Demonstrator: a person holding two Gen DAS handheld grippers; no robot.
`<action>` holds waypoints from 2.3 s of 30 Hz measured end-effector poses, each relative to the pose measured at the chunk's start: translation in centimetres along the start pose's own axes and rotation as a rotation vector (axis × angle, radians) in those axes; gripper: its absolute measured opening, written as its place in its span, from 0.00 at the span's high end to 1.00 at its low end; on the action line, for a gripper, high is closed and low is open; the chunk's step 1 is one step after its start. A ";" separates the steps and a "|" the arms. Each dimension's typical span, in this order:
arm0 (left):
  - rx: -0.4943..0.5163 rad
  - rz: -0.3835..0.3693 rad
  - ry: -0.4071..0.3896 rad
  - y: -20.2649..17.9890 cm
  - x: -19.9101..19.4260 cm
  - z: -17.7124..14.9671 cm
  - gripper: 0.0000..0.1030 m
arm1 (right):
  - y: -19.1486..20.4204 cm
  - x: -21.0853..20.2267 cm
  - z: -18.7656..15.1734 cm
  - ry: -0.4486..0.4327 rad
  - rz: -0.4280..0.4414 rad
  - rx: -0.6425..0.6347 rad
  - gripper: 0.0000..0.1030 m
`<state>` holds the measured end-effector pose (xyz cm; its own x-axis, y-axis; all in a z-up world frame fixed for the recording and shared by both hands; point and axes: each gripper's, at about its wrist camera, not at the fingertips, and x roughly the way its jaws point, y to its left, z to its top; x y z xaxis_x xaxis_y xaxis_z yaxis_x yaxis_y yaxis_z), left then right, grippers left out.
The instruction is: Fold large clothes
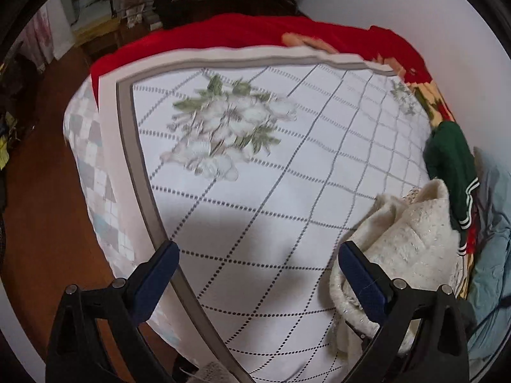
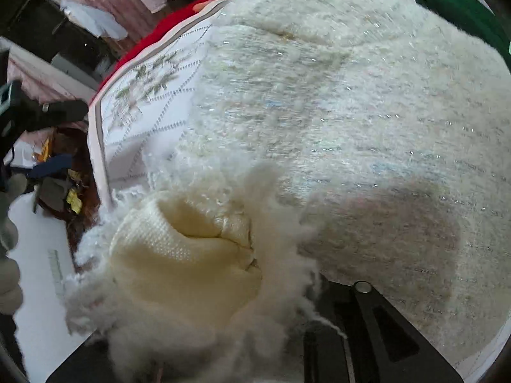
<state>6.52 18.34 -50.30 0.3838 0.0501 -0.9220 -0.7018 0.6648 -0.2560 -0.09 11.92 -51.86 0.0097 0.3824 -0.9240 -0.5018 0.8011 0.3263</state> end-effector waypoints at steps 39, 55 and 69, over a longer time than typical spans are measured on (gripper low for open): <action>0.435 0.177 0.096 -21.0 10.3 0.2 0.00 | -19.3 -11.3 5.9 0.059 0.041 0.480 0.71; 0.145 -0.063 0.144 -13.5 6.3 -0.9 0.00 | -24.9 -9.4 6.7 0.069 0.269 0.408 0.08; -0.257 -0.122 0.279 -5.0 3.4 -13.3 0.01 | -25.4 -0.4 2.0 0.093 0.634 0.550 0.44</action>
<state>3.32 5.27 -56.07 0.3209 -0.2459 -0.9146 -0.8018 0.4436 -0.4005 14.39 -7.61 -59.41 -0.2147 0.8151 -0.5381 0.1049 0.5670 0.8170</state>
